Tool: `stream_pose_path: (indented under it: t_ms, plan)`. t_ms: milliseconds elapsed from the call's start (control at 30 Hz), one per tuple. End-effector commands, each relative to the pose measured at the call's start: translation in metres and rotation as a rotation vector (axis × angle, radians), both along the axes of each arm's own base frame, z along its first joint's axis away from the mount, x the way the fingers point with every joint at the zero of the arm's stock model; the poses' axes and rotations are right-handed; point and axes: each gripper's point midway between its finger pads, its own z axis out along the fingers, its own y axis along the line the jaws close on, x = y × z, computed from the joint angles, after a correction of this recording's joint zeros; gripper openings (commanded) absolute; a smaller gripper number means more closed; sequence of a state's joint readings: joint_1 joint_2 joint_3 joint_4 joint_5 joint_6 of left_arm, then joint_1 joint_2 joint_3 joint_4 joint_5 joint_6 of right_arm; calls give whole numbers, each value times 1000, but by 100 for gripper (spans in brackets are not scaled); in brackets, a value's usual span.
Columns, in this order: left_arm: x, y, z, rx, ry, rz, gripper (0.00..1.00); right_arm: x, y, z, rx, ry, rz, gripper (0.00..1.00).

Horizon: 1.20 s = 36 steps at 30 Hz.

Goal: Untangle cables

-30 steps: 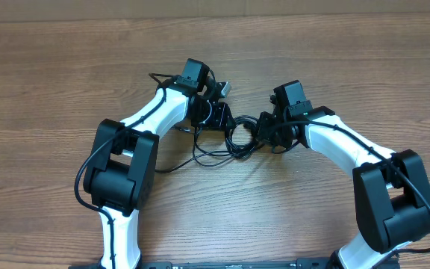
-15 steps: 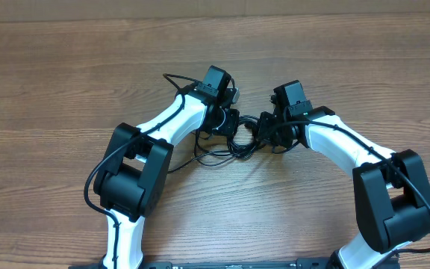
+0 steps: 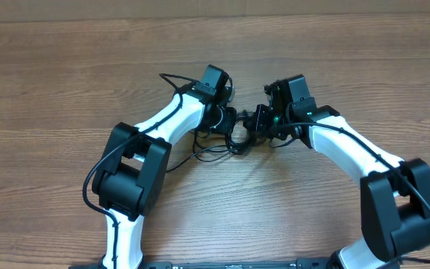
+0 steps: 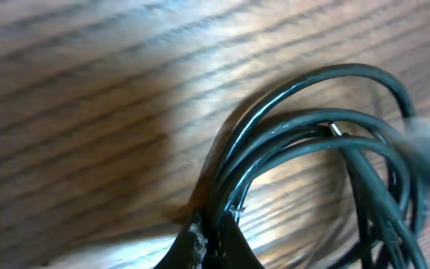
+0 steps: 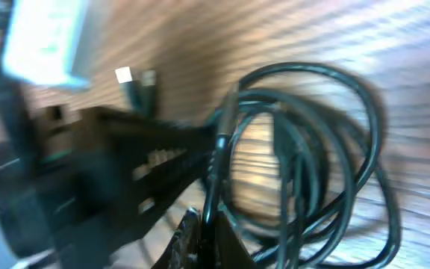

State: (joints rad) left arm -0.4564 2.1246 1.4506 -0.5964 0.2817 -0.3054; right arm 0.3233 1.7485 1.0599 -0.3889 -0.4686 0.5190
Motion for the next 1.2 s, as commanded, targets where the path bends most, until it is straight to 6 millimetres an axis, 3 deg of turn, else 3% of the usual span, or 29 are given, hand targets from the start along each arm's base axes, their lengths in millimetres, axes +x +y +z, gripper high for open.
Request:
stream_pose_path:
  t_ms: [0,167,300,700,867,1100,1167]
  plan:
    - [8,19,-5,20,10,49,4,6,9,33,60,-76,50,4]
    - [11,27,-4,5,22,74,4,-1,4,26,32,-32,35,4]
    - [12,30,-4,-8,34,83,4,-3,-13,12,-64,6,-27,4]
    - [12,28,-3,-16,35,81,4,-47,-36,-24,-129,307,-237,4]
    - [12,28,-3,-17,34,81,4,-62,-33,-37,-132,374,-275,4]
    - [13,28,-3,-19,31,81,4,-80,-12,-44,-148,372,-202,4]
    - [13,28,-3,-19,30,81,4,-83,-8,-44,-161,365,-186,12]
